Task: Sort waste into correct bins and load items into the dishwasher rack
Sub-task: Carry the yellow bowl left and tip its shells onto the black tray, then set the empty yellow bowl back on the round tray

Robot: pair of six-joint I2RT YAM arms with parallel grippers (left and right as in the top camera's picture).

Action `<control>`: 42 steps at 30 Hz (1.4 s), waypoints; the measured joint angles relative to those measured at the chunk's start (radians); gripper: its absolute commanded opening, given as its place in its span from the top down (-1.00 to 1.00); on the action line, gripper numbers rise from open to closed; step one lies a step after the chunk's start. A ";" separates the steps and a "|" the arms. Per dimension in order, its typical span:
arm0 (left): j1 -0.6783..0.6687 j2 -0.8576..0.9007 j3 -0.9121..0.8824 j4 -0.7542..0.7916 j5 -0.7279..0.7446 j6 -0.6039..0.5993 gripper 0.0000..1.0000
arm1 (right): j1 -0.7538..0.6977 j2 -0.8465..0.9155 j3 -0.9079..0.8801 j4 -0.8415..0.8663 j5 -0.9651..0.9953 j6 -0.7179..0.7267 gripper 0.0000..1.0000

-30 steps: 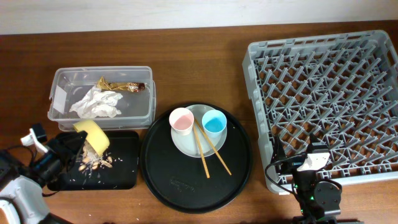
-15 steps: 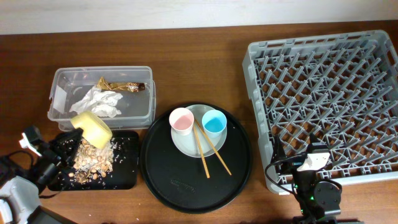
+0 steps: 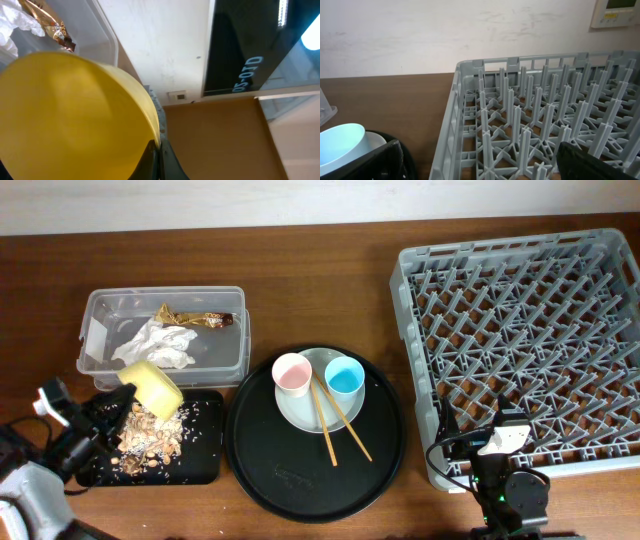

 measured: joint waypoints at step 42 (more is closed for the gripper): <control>-1.400 0.144 0.569 -0.267 -1.669 -0.500 0.17 | 0.000 0.000 0.000 0.000 0.000 0.000 -0.97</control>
